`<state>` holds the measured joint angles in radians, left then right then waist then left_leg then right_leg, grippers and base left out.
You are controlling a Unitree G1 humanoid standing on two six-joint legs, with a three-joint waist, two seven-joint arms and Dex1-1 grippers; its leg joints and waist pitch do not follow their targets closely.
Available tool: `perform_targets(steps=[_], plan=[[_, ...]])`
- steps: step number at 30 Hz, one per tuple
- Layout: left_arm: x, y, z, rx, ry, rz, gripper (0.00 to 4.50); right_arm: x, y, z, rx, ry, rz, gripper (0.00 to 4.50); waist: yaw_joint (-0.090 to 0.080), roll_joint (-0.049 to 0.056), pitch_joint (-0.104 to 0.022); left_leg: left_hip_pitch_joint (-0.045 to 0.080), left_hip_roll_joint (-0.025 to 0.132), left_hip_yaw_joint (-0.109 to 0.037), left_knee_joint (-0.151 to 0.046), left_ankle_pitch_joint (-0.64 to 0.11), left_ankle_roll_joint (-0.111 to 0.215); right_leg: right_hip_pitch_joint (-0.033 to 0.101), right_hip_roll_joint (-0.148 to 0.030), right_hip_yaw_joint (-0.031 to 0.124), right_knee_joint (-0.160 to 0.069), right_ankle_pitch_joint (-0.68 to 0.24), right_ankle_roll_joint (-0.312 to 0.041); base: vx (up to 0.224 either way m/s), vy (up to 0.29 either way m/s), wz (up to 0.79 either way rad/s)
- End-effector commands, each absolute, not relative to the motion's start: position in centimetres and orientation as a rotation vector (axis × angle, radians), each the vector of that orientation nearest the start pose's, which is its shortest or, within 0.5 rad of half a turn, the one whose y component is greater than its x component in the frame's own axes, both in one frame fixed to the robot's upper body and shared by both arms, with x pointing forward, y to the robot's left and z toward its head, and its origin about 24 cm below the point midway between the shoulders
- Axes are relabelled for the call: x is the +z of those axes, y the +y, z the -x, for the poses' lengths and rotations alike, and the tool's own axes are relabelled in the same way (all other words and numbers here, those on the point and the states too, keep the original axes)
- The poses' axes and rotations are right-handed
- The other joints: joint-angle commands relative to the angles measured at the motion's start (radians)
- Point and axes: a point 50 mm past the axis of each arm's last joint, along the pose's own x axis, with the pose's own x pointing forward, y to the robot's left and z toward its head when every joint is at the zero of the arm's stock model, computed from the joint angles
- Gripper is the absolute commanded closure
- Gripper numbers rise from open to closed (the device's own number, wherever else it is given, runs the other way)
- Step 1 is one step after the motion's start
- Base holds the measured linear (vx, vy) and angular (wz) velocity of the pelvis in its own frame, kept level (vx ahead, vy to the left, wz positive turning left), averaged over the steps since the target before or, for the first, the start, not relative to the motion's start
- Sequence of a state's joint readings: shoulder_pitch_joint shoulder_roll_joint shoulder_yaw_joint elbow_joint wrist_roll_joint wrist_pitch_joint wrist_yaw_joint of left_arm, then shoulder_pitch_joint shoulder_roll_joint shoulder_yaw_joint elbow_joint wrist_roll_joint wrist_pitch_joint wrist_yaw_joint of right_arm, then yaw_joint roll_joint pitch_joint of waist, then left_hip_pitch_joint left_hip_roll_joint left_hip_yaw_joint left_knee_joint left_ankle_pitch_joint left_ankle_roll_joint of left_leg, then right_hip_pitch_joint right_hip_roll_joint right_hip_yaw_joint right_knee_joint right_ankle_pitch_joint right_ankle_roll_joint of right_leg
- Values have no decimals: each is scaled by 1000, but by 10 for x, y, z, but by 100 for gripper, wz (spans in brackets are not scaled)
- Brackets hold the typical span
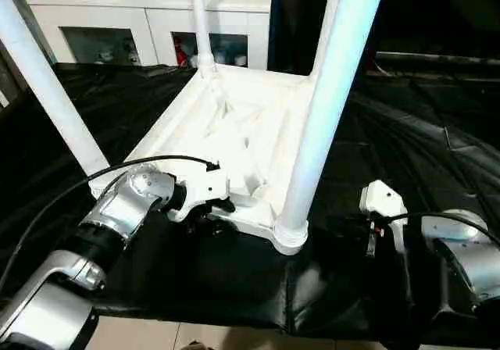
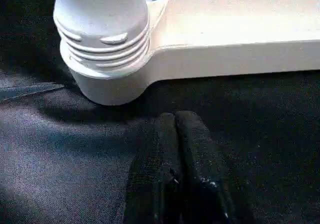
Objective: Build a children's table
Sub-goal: Rotate table base
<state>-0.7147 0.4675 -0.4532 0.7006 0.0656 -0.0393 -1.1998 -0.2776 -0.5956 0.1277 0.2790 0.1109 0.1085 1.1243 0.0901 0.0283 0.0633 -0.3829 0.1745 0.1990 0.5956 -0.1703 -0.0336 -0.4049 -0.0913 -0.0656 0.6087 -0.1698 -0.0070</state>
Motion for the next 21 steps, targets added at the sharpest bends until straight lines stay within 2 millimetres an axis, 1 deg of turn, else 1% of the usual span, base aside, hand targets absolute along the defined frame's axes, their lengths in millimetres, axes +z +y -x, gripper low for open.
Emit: perform_targets(steps=[1, 3, 4, 7, 8, 9, 10, 11, 12, 13, 14, 15, 16, 17, 18, 19, 20, 21], plan=[[63, 144, -332, -1370, 491, -697, 257, 58, -209, -272, 1121, 403, 398, 450, 4, -4, -71, 21, 54, -29, -70, -305, 32, 46, -63, 42, -86, -306, -223, 0, 0, 0], [63, 143, -332, -1378, 489, -673, 290, 58, -209, -272, 1123, 401, 400, 450, 5, -5, -72, 22, 55, -30, -71, -310, 29, 46, -66, 41, -87, -330, -218, 0, 0, 0], [63, 143, -332, -1382, 492, -666, 290, 58, -209, -272, 1123, 400, 401, 450, 5, -6, -71, 23, 56, -30, -71, -315, 29, 45, -66, 42, -89, -344, -215, 0, 0, 0], [63, 143, -330, -1412, 516, -593, 308, 58, -208, -272, 1125, 398, 404, 450, 5, -6, -70, 23, 56, -31, -72, -318, 26, 44, -66, 41, -91, -361, -212, 0, 0, 0], [63, 142, -328, -1435, 530, -556, 323, 58, -208, -272, 1127, 398, 406, 450, 5, -5, -70, 23, 57, -31, -73, -316, 25, 44, -66, 42, -89, -357, -215, 0, 0, 0], [63, 142, -328, -1435, 530, -556, 323, 58, -208, -272, 1127, 398, 406, 450, 5, -7, -70, 22, 57, -30, -73, -314, 26, 44, -66, 41, -89, -355, -217, 0, 0, 0], [64, 141, -327, -1441, 531, -528, 336, 58, -207, -272, 1127, 397, 404, 450, 4, -6, -71, 21, 57, -31, -73, -309, 28, 45, -66, 42, -88, -345, -219, 0, 0, 0], [63, 141, -324, -1430, 553, -490, 340, 57, -205, -272, 1122, 391, 402, 450, 5, -8, -73, 22, 58, -30, -71, -295, 29, 46, -68, 43, -84, -322, -228, 0, 0, 0], [62, 141, -323, -1420, 570, -480, 340, 56, -204, -273, 1112, 386, 399, 450, 5, -10, -73, 19, 59, -30, -71, -281, 36, 46, -66, 43, -82, -298, -238, 0, 0, 0], [62, 141, -323, -1420, 570, -480, 345, 56, -204, -273, 1112, 386, 399, 450, 5, -8, -74, 20, 60, -30, -71, -276, 37, 46, -67, 43, -79, -284, -242, 0, 0, 0], [61, 142, -322, -1414, 582, -477, 368, 56, -204, -274, 1105, 383, 398, 450, 5, -7, -74, 18, 58, -29, -70, -266, 44, 46, -64, 42, -78, -269, -245, 0, 0, 0], [59, 142, -322, -1390, 595, -468, 368, 54, -203, -275, 1091, 378, 396, 450, 3, -7, -74, 18, 58, -30, -70, -261, 46, 48, -64, 42, -76, -256, -248, 0, 0, 0], [57, 141, -320, -1349, 607, -450, 374, 52, -203, -276, 1060, 377, 394, 450, 2, -14, -75, 17, 58, -28, -70, -255, 48, 48, -64, 42, -76, -249, -248, 0, 0, 0], [55, 141, -320, -1328, 614, -441, 375, 51, -203, -277, 1044, 377, 393, 450, 1, -12, -75, 16, 59, -30, -70, -248, 46, 50, -67, 43, -72, -241, -252, 0, 0, 0], [52, 136, -319, -1264, 612, -415, 380, 50, -203, -281, 997, 367, 383, 450, -3, -17, -74, 17, 58, -28, -69, -244, 48, 49, -66, 43, -75, -251, -251, 0, 0, 0], [51, 134, -318, -1233, 607, -403, 380, 50, -203, -282, 976, 362, 375, 450, -4, -14, -73, 17, 58, -29, -68, -244, 47, 48, -66, 43, -73, -253, -254, 0, 0, 0], [50, 129, -318, -1185, 601, -373, 396, 49, -202, -284, 951, 358, 366, 450, -7, -15, -72, 16, 57, -27, -67, -246, 47, 49, -66, 43, -77, -265, -251, 0, 0, 0], [49, 125, -318, -1150, 601, -359, 399, 49, -201, -284, 938, 352, 359, 450, -6, -15, -71, 17, 56, -27, -67, -244, 47, 47, -65, 43, -80, -278, -246, 0, 0, 0]])
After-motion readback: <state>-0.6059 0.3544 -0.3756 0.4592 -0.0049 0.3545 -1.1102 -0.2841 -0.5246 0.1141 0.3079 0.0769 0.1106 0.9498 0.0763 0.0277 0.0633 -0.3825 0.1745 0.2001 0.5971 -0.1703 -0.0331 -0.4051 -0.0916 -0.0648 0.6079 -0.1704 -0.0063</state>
